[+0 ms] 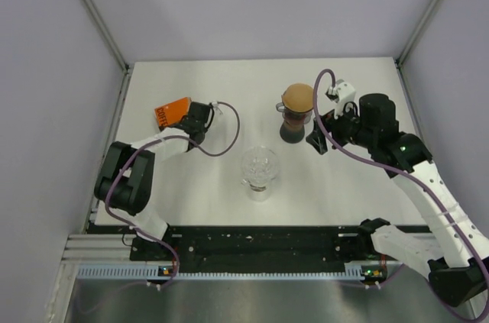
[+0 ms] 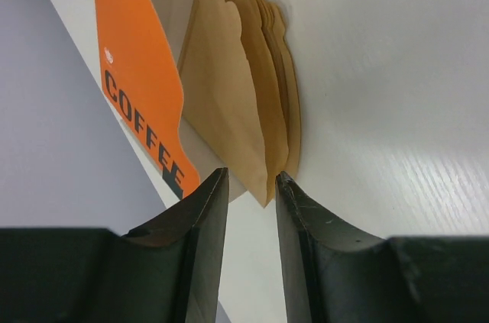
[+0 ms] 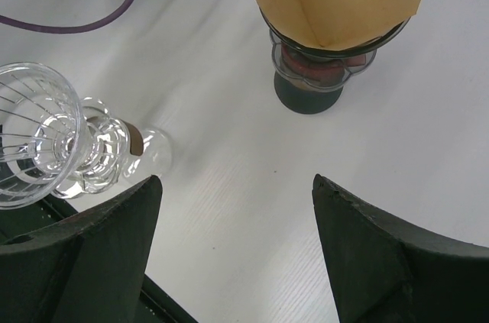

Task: Place the coffee filter in the dripper

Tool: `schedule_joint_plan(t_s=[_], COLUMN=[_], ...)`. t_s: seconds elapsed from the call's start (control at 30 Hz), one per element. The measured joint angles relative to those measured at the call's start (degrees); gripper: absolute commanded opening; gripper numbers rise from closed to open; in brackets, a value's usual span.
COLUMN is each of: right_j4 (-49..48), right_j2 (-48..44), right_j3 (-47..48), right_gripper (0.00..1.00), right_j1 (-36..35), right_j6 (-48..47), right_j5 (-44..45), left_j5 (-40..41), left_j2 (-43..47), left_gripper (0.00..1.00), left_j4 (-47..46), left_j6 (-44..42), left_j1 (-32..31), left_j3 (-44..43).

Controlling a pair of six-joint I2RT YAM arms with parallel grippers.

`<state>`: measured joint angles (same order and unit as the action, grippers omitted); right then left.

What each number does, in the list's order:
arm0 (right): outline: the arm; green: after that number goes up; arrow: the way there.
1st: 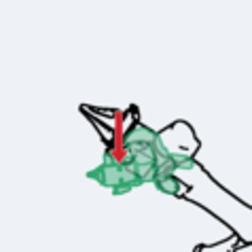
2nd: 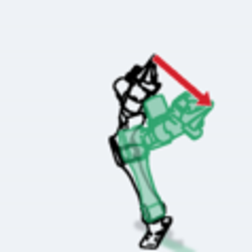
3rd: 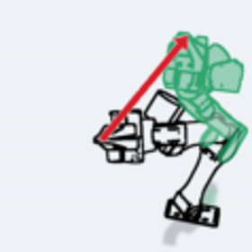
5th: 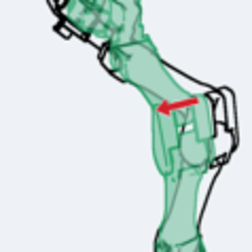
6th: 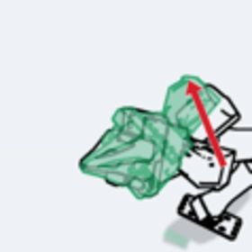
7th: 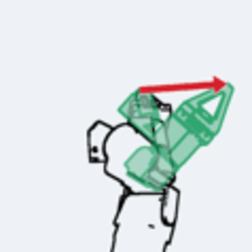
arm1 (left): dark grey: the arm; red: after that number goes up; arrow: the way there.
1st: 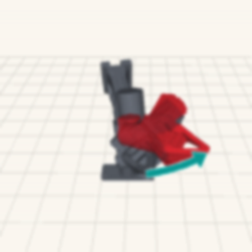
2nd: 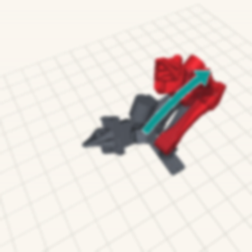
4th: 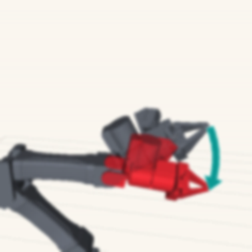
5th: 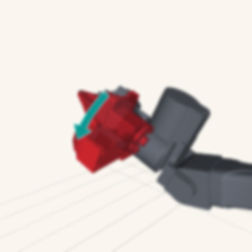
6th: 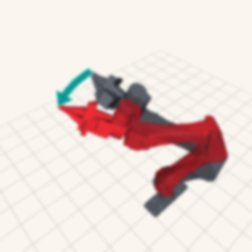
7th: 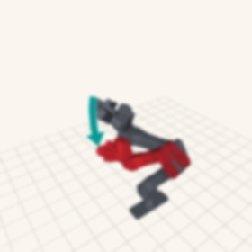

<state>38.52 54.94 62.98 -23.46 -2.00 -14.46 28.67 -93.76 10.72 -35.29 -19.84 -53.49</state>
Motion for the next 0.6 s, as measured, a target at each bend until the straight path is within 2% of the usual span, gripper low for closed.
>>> schedule_joint_plan(t_s=[0.6], right_j4=[-0.20], right_j2=[0.35], right_j3=[0.00], right_gripper=[0.80], right_j1=[0.00], right_j6=[-0.59], right_j5=[-0.02], left_j5=[5.20], left_j2=[-8.92], left_gripper=[0.28], left_j4=[-9.09], left_j6=[-3.34], left_j1=[-0.04], left_j3=[-0.02])
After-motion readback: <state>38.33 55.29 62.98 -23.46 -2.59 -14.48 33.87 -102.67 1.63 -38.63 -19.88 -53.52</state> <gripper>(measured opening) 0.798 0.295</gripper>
